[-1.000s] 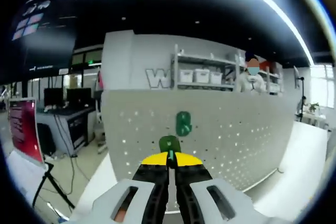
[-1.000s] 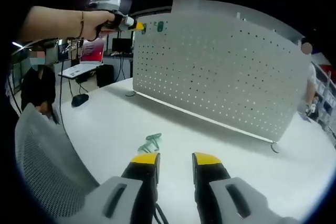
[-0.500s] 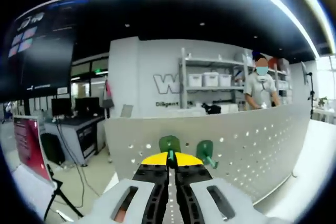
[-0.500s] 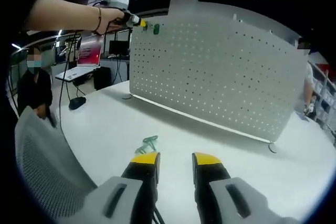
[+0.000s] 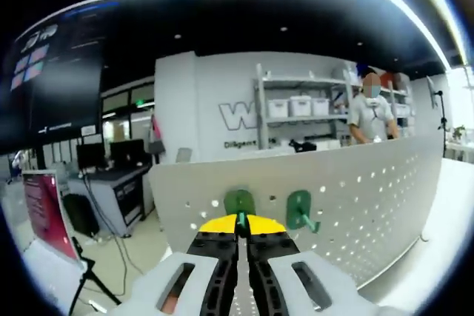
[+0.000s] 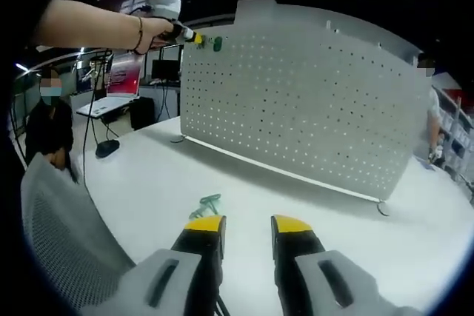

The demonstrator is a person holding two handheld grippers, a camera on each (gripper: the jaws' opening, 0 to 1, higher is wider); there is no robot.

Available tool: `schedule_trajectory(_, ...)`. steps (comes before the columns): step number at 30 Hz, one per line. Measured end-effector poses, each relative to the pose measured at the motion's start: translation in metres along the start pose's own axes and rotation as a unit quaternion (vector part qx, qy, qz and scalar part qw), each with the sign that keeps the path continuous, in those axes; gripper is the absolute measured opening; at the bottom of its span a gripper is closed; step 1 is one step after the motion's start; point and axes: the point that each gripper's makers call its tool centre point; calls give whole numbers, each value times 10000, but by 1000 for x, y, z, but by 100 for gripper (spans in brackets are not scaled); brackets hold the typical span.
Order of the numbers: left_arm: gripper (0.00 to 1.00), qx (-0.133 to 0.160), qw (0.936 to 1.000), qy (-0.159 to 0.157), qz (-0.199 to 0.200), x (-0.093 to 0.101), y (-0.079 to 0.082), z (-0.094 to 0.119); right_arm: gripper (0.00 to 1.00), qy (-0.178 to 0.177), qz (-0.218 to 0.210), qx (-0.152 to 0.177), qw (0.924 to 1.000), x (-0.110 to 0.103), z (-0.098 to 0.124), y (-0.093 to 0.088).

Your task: Insert the hook assembly into the mounting plate slot until the hook locks in place.

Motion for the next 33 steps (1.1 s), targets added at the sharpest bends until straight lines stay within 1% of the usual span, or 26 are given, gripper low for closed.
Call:
schedule_trajectory(4,2,28,9993,37,-370,0,-1,-1,21,-10,-10,14,10000,1,0,0)
schedule_trajectory(10,2,17,9991,-12,-423,6,-4,-3,21,12,27,11,10000,-1,0,0)
schedule_trajectory(15,2,-90,9997,-14,-226,5,-8,-8,21,-9,11,16,10000,0,0,1)
schedule_trajectory(18,2,-104,9996,-19,-273,5,-8,-8,21,-18,11,23,10000,1,1,1)
schedule_trajectory(21,2,-121,9996,-50,-238,4,-8,-11,21,-18,1,28,10000,1,1,1)
schedule_trajectory(23,2,-212,9996,-134,-138,3,-10,-14,21,-10,9,28,10000,0,1,1)
schedule_trajectory(24,2,-333,9991,-242,-41,7,-13,-14,21,-13,22,42,10000,0,1,2)
schedule_trajectory(25,2,-265,9994,-206,-43,5,-8,-15,21,-16,22,44,10000,0,1,2)
schedule_trajectory(28,3,-299,9990,-260,-182,5,-9,-17,21,-12,14,37,10000,0,1,2)
schedule_trajectory(29,3,-359,9986,-315,-204,5,-11,-16,21,-8,22,37,10000,0,1,2)
schedule_trajectory(30,9,-583,9975,-382,-83,6,-17,-15,21,-5,34,37,10000,0,1,2)
schedule_trajectory(31,20,-655,9971,-347,195,4,-21,-16,21,-5,46,29,10000,0,1,1)
schedule_trajectory(32,33,-579,9971,-346,355,4,-19,-15,21,-6,51,13,10000,0,1,0)
schedule_trajectory(33,41,-515,9969,-398,437,5,-17,-12,21,0,44,-4,10000,-1,0,0)
Point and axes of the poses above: the point that each gripper's makers call its tool centre point, and the gripper's own axes: z roughly backward along the fingers, x roughly to its right, y roughly out of its top, and after that the axes turned 8 degrees about -z, right-handed
